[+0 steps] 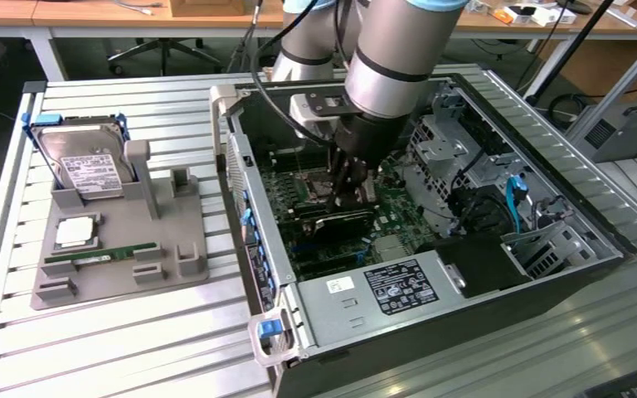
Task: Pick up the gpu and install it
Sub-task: 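Insert the gpu into the slot, then press down on the gpu until it lock into place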
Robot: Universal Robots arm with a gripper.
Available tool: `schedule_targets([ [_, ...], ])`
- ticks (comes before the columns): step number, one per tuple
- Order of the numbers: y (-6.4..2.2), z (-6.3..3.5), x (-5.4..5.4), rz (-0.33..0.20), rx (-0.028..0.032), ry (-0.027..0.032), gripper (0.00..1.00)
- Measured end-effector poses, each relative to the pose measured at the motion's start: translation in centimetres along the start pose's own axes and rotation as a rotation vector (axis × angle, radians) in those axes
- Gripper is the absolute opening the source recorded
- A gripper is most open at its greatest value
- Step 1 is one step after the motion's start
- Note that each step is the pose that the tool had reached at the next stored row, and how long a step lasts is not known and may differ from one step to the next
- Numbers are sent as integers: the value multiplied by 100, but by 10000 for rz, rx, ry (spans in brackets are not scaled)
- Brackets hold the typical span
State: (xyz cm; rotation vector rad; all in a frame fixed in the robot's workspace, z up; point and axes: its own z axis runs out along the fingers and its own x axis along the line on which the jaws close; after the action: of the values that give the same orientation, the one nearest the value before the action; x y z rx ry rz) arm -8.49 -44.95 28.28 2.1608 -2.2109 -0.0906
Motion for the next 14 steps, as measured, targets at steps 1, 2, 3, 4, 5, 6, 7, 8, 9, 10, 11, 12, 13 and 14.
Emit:
schedule_targets([
  [1, -44, 1, -1, 0, -47, 1, 11],
  [2, -94, 3, -2, -1, -96, 2, 11],
  [3, -138, 5, -3, -3, -135, 3, 11],
  [4, -221, 6, -5, -10, -208, 4, 11],
  [5, -257, 3, -5, -18, -241, 5, 11],
  [6, -265, 3, -5, -22, -247, 7, 11],
  [7, -266, 2, -6, -22, -249, 8, 11],
  [8, -267, 3, -6, -22, -249, 7, 11],
  [9, -267, 2, -6, -23, -249, 7, 11],
  [10, -267, 2, -6, -23, -249, 7, 11],
  [11, -267, 3, -6, -24, -249, 3, 11],
  [12, -267, 3, -6, -24, -249, 2, 11],
  [13, -267, 3, -6, -24, -249, 2, 11],
  [14, -267, 2, -6, -24, -249, 2, 11],
])
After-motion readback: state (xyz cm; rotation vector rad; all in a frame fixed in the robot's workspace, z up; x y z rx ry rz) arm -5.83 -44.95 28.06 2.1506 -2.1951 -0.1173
